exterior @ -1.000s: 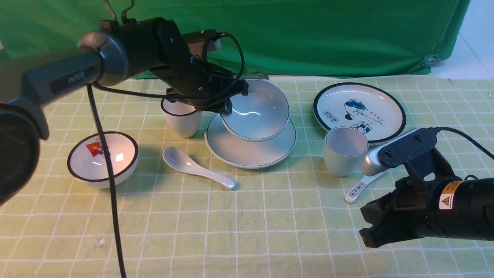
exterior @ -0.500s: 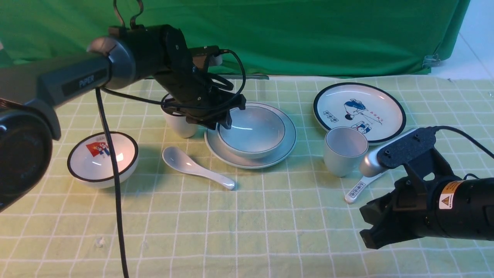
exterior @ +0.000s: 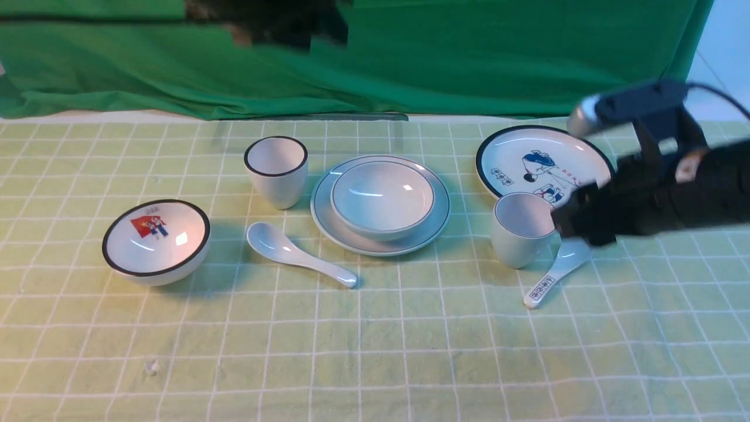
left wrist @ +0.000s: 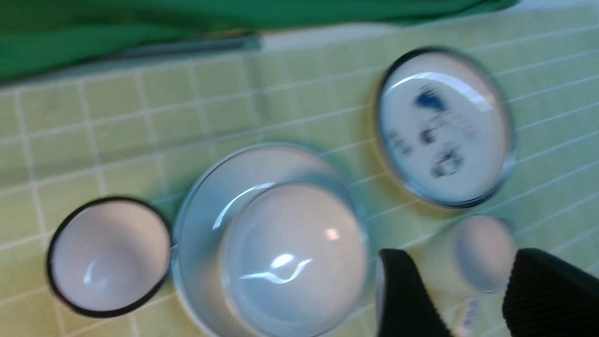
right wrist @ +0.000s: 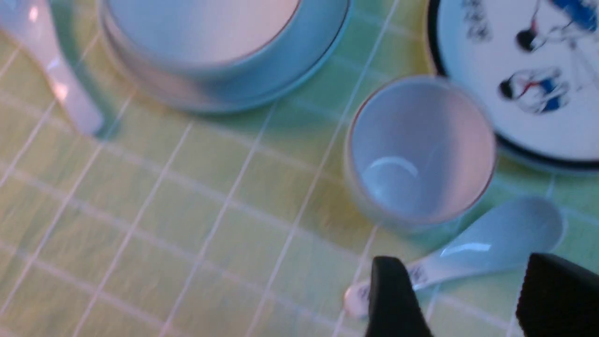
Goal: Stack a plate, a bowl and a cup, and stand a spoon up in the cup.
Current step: Use the right arm to grab a blue teacup
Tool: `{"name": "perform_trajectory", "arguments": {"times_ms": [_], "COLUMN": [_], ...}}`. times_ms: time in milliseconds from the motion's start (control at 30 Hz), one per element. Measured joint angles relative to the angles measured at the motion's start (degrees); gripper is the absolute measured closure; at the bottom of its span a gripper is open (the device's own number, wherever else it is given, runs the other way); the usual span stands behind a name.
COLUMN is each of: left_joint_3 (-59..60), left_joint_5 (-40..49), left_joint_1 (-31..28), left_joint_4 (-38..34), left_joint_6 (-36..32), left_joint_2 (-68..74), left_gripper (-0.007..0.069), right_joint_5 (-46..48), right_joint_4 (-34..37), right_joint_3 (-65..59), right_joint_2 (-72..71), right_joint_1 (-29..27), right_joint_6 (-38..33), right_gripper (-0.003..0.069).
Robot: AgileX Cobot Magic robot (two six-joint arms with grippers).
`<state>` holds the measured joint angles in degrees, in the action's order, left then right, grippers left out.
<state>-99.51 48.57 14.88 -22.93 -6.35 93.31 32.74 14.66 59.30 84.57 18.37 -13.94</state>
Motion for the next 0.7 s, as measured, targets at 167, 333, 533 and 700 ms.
{"name": "perform_trajectory", "arguments": {"times_ms": [167, 333, 533, 700], "left_joint_3": [13.28, 25.54, 39.61, 51.77], "left_joint_5": [-2.78, -2.39, -2.29, -6.03], "left_joint_1": [0.00, 0.00, 0.00, 0.00], "left_joint_4": [-6.00, -0.79, 14.07, 23.62], "left_joint_6": [-5.39, -5.15, 0.25, 3.10], "left_joint_2": [-19.03, -29.47, -43.94, -51.25], "left_gripper": [0.0587, 0.0616, 0.0615, 0.0615], "right_joint_5": [1.97, 3.20, 6.13, 9.86], "right_joint_4": [-4.23, -8.58, -13.58, -13.68], "right_joint_3": [11.60, 18.36, 21.78, 22.01], "right_joint_2": [13.71, 21.06, 25.84, 26.54], "right_joint_1": [-0.58, -0.83, -0.96, -0.96], "right_joint_6": [0.06, 0.16, 0.16, 0.20], "right_gripper": [0.0222, 0.0197, 0.0196, 0.0343]}}
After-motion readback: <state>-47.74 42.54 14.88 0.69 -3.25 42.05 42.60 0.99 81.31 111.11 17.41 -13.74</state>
